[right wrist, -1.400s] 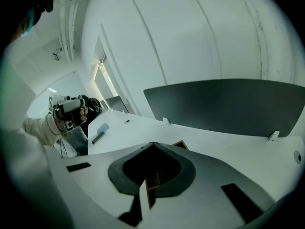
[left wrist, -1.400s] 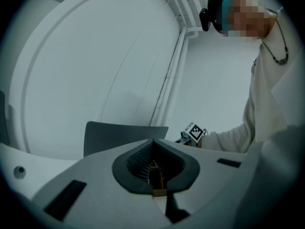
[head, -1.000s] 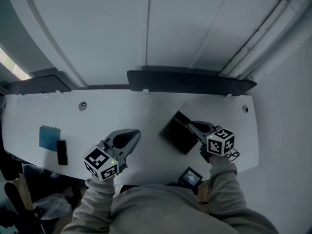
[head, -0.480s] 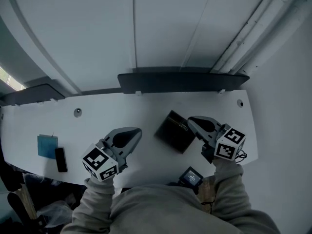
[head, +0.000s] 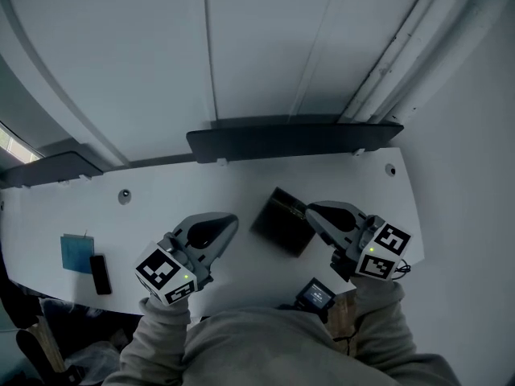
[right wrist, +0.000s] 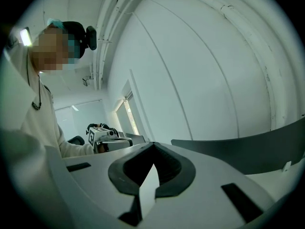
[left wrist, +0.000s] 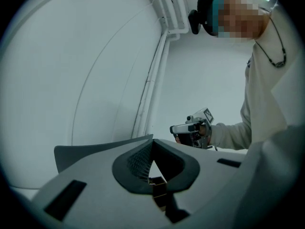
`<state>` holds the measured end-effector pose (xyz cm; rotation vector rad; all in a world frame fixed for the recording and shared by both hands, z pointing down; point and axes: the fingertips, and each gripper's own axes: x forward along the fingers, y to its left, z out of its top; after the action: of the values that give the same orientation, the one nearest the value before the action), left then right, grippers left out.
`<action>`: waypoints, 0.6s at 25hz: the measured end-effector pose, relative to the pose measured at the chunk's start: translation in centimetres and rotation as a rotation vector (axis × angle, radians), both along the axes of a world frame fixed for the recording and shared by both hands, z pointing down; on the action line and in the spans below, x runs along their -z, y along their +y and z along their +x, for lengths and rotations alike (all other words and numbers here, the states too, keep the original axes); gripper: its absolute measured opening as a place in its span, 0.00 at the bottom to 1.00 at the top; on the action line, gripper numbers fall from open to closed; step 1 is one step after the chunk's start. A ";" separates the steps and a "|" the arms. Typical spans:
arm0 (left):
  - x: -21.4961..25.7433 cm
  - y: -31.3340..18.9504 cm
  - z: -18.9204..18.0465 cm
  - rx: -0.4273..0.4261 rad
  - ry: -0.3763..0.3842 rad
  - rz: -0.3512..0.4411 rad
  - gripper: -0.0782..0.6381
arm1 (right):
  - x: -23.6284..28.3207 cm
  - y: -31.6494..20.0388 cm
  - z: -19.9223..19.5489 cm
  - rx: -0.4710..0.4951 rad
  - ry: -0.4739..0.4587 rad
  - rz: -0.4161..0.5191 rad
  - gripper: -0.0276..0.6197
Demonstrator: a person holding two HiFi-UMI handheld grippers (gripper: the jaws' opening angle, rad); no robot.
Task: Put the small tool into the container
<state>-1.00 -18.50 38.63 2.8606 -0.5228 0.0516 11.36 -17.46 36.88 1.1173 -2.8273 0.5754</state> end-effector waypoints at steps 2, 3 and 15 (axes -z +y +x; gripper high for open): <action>0.5 -0.1 0.5 -0.005 0.006 0.008 0.11 | 0.6 0.2 -0.1 0.000 -0.007 0.010 0.08; 0.7 -0.1 0.8 -0.008 0.008 0.012 0.11 | 0.8 0.4 0.0 -0.003 -0.010 0.013 0.08; 1.4 0.8 2.1 -0.043 0.003 0.028 0.11 | 0.3 2.0 1.1 -0.030 -0.030 -0.004 0.07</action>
<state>1.06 -17.67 37.27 2.8990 -0.4654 0.0472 12.47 -15.49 36.57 1.1616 -2.8385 0.6048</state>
